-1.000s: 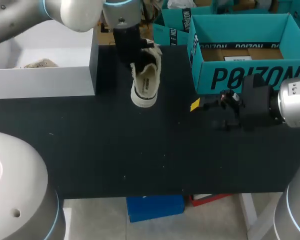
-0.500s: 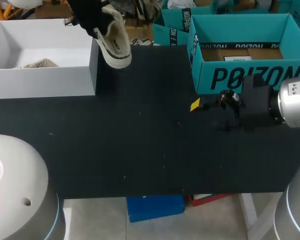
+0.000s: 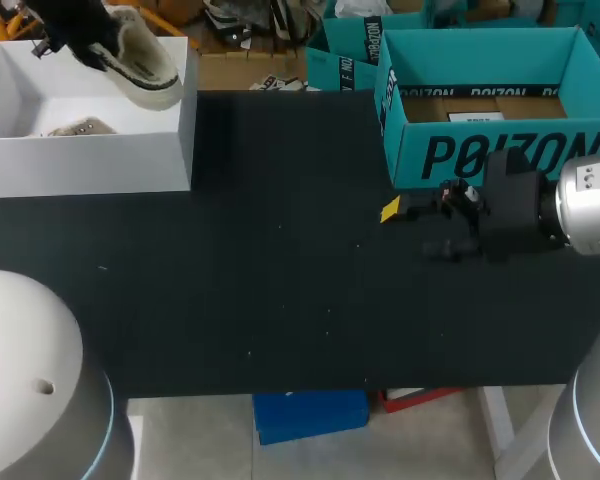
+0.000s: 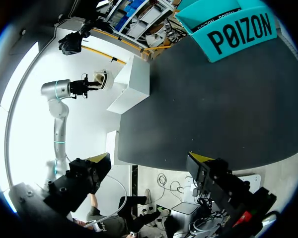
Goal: Take the shoe out of the shoebox, open the shoe tongue, remove and reinsert the insole, then place the shoe into the shoebox
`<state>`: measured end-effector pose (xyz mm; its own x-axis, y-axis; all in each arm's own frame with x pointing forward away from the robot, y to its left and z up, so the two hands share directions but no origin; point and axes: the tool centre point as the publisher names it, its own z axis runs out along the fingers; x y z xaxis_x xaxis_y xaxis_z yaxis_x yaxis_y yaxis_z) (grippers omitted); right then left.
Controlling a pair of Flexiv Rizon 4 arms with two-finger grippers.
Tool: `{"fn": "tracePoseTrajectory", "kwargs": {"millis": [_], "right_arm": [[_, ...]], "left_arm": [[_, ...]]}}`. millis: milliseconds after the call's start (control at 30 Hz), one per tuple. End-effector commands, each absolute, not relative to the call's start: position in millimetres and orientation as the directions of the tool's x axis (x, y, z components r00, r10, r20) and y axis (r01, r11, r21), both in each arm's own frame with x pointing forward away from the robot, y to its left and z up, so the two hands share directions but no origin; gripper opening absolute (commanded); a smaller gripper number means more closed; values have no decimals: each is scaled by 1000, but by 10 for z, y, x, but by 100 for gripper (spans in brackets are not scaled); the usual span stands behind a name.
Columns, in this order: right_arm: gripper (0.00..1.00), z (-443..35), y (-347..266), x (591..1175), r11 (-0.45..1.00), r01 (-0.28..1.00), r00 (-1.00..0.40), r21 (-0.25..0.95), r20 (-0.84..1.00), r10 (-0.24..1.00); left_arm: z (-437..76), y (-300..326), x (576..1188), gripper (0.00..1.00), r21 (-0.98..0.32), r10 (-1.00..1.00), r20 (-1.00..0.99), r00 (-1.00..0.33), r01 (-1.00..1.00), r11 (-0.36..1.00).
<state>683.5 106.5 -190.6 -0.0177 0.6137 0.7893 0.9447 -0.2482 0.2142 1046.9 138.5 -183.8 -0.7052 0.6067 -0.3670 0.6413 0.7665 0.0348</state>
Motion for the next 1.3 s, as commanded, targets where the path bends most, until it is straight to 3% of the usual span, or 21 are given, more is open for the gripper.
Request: {"fn": "tracePoseTrajectory", "kwargs": {"millis": [33, 433, 1300], "right_arm": [[100, -1906, 1071, 6837, -249, 945, -17, 214, 789, 614], [100, -1906, 1071, 6837, -249, 945, -17, 214, 789, 614], [100, -1906, 1071, 6837, -249, 945, -17, 214, 789, 614]], "left_arm": [[-2002, 1609, 10731, 0, -6, 554, -427, -715, 615, 788], [-2271, 1981, 11186, 0, -45, 430, -424, -797, 493, 869], [-2373, 2014, 11230, 0, -58, 419, -410, -810, 481, 875]]}}
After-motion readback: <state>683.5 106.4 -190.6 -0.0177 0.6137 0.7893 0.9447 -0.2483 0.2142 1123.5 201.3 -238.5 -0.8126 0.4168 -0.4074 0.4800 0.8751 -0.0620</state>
